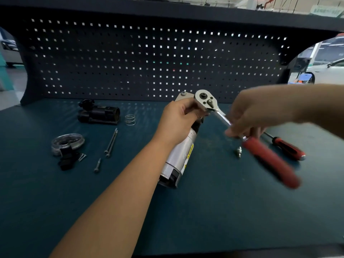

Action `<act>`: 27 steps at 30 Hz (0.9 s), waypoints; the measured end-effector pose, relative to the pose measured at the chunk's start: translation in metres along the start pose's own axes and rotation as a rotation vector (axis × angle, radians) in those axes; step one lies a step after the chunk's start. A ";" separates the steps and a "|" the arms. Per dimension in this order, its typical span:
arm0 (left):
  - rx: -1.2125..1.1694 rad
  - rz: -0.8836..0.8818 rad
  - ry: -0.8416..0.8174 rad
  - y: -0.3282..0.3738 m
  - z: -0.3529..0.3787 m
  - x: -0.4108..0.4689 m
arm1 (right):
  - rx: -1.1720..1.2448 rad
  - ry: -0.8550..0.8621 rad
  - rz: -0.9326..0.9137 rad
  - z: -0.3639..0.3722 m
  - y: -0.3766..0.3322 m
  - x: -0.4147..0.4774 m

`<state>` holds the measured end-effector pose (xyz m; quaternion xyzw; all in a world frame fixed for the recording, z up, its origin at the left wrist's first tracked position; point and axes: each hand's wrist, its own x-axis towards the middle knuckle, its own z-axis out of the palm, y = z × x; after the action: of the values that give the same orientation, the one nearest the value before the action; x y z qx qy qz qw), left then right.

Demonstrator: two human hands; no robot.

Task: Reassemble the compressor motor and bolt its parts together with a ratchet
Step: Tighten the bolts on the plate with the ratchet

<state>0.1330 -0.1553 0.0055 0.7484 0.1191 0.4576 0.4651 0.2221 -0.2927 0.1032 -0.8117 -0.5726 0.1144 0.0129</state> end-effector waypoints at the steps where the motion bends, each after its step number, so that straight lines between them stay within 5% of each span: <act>1: -0.007 0.000 -0.003 0.001 0.001 0.000 | -0.149 0.026 0.017 -0.010 0.003 0.003; 5: 0.003 0.022 -0.005 0.000 0.003 0.002 | -0.628 0.331 -0.061 -0.032 0.014 0.028; 8: -0.033 -0.001 -0.023 -0.003 0.001 0.001 | -0.723 0.543 -0.185 -0.036 0.022 0.046; 14: -0.061 -0.030 -0.024 -0.005 -0.002 0.003 | -0.759 0.602 -0.241 -0.031 0.031 0.034; 19: -0.035 -0.014 -0.030 -0.004 0.000 0.003 | -0.220 0.355 -0.150 -0.006 0.023 0.001; 25: 0.014 0.017 -0.002 0.001 -0.003 -0.001 | 0.744 0.080 -0.184 0.039 -0.021 0.003; 27: 0.001 0.013 -0.002 0.002 -0.004 -0.003 | 0.813 0.061 -0.191 0.040 -0.026 0.008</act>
<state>0.1278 -0.1556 0.0064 0.7498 0.1138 0.4600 0.4618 0.1929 -0.2809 0.0673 -0.6866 -0.5530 0.3054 0.3598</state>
